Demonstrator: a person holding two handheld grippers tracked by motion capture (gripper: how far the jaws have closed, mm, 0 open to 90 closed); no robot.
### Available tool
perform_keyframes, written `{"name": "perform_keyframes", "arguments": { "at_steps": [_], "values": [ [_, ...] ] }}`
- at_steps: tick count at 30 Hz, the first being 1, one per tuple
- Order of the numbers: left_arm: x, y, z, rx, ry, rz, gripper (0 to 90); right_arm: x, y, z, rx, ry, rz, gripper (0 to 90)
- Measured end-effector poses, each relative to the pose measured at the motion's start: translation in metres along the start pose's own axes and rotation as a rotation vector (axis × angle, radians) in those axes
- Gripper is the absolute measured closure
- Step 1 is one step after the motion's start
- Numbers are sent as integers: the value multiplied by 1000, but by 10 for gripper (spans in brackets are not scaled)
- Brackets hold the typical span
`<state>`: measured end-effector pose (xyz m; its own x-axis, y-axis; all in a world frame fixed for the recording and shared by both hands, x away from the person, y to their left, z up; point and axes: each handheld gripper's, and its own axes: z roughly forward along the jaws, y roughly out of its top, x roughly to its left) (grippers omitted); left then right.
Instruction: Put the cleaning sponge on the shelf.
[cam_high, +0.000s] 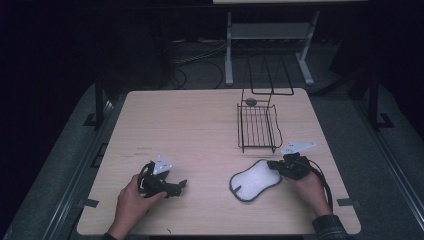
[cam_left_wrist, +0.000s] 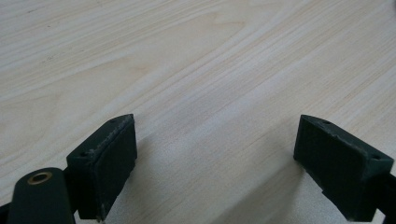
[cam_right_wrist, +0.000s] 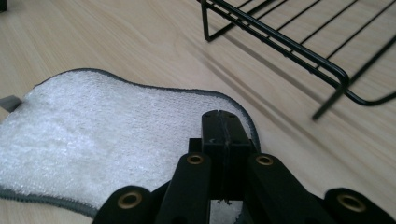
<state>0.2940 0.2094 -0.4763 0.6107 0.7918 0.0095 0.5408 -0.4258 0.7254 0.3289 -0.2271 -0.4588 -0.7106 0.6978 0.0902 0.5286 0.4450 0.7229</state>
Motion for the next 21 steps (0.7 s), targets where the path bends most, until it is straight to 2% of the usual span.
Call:
{"name": "perform_keyframes", "arguments": {
  "at_steps": [8, 21],
  "values": [
    [0, 0, 0, 0, 0, 0, 124, -2, -11, -15, 14, -37, 24, 899],
    [0, 0, 0, 0, 0, -1, 124, -8, -32, -37, 13, -60, 87, 899]
  ]
}}
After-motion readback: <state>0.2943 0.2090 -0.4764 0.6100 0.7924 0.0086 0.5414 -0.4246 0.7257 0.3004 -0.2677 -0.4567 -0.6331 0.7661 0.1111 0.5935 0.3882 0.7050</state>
